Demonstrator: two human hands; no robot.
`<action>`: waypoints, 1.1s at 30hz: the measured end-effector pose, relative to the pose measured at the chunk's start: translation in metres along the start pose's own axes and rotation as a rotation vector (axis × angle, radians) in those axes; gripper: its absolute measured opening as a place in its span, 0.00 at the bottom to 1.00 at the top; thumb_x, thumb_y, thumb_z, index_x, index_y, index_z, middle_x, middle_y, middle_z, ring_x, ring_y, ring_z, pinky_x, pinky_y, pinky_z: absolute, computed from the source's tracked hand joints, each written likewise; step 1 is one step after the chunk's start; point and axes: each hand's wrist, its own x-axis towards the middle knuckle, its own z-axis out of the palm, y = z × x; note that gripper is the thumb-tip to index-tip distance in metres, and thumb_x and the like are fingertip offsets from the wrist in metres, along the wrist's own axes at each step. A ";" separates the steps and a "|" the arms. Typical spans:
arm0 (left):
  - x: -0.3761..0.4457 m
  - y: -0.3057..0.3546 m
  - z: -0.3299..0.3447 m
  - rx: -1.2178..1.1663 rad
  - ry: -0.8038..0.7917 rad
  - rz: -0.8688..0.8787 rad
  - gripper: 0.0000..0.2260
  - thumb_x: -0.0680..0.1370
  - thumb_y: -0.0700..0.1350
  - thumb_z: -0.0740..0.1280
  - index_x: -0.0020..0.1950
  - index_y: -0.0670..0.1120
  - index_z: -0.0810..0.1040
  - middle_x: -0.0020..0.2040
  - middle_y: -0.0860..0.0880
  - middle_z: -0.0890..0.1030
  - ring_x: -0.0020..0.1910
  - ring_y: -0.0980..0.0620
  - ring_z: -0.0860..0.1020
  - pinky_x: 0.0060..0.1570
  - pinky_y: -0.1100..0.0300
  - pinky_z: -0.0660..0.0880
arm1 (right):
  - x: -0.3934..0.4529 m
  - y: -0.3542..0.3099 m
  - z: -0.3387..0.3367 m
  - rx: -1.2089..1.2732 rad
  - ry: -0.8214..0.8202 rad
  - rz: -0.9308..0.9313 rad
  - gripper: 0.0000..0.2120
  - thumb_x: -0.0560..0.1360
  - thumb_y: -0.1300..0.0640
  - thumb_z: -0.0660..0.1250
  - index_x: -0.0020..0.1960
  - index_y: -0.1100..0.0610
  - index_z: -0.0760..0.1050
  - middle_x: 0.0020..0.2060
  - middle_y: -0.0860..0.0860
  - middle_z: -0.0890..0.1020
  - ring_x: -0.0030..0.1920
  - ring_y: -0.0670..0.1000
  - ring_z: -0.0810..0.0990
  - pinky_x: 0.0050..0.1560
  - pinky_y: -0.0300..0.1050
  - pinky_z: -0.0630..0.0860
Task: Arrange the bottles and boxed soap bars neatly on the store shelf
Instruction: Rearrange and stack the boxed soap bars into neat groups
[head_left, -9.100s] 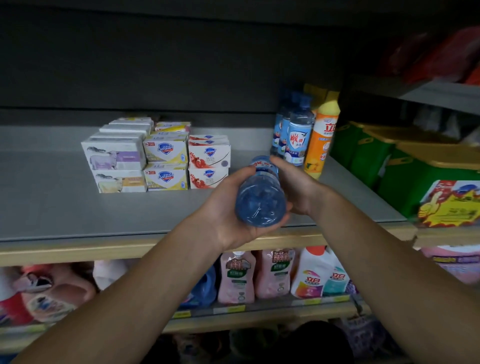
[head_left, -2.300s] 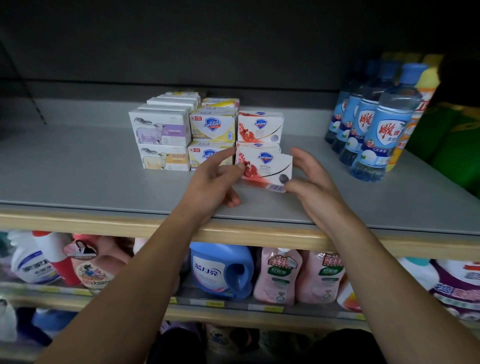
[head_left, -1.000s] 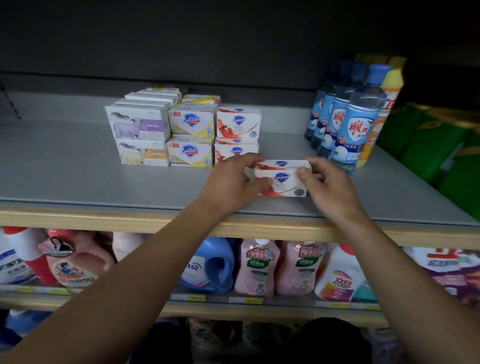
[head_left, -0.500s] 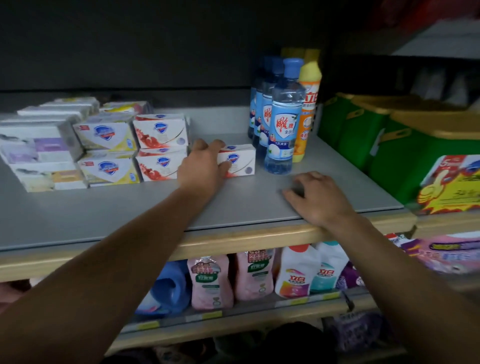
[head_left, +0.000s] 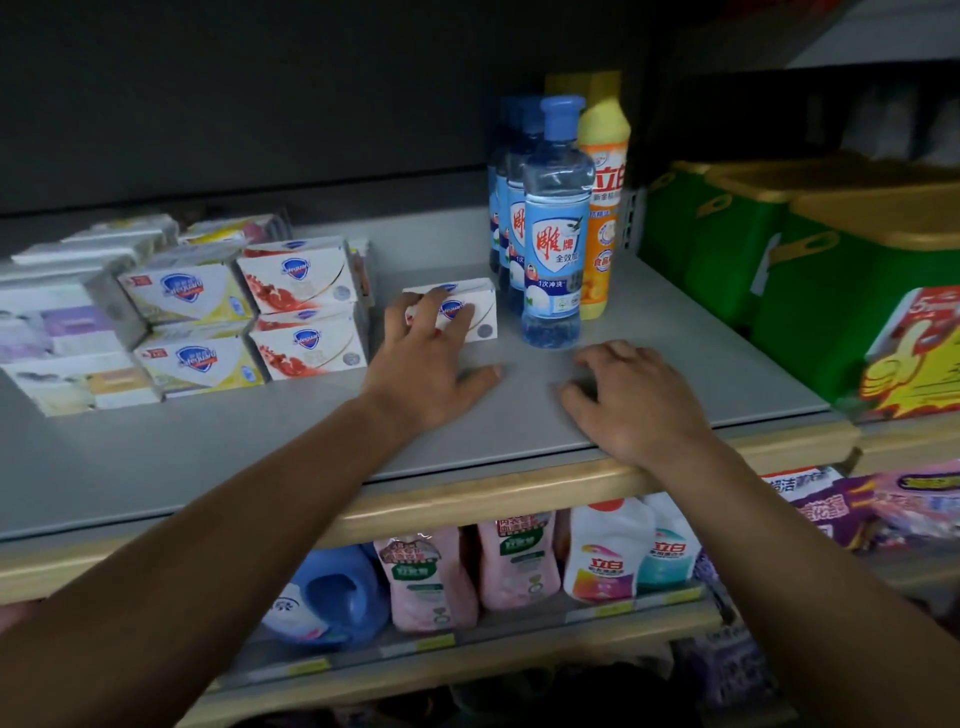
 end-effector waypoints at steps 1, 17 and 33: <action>0.005 -0.002 0.003 0.009 -0.010 -0.005 0.37 0.72 0.71 0.56 0.75 0.50 0.64 0.76 0.46 0.57 0.72 0.36 0.55 0.72 0.43 0.59 | 0.000 0.000 0.000 -0.002 -0.001 0.001 0.23 0.79 0.42 0.54 0.68 0.53 0.70 0.65 0.53 0.74 0.66 0.56 0.70 0.65 0.51 0.67; 0.126 -0.033 0.063 -0.053 -0.043 -0.109 0.32 0.76 0.66 0.53 0.74 0.50 0.64 0.76 0.44 0.56 0.73 0.38 0.48 0.73 0.49 0.47 | 0.002 0.000 0.005 0.021 0.003 0.021 0.22 0.76 0.41 0.52 0.65 0.50 0.69 0.61 0.50 0.72 0.63 0.56 0.69 0.65 0.52 0.64; 0.170 -0.039 0.062 -0.099 -0.164 -0.146 0.40 0.67 0.74 0.45 0.71 0.54 0.68 0.76 0.47 0.58 0.75 0.41 0.50 0.73 0.46 0.58 | 0.005 0.001 0.009 0.013 0.012 0.029 0.23 0.76 0.39 0.51 0.67 0.47 0.66 0.64 0.47 0.69 0.66 0.54 0.66 0.68 0.53 0.61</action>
